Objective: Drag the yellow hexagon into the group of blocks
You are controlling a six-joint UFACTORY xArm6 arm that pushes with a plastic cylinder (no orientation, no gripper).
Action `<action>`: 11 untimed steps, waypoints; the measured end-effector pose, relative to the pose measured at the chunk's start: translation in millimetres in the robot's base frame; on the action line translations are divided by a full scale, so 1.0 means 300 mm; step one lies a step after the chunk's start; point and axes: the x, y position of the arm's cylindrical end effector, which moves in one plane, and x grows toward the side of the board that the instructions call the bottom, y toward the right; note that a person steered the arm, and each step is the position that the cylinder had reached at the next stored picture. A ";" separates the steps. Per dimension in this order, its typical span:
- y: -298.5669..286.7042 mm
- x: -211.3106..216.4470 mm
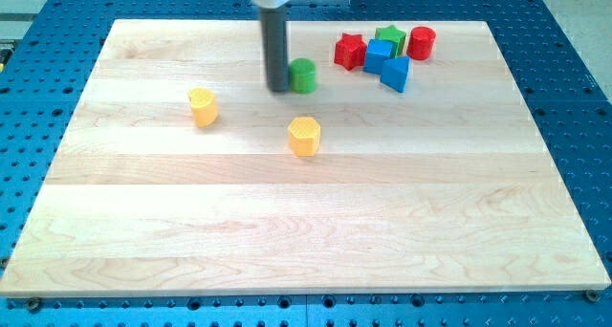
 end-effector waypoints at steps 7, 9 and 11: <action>0.051 0.088; -0.324 0.429; 0.195 0.283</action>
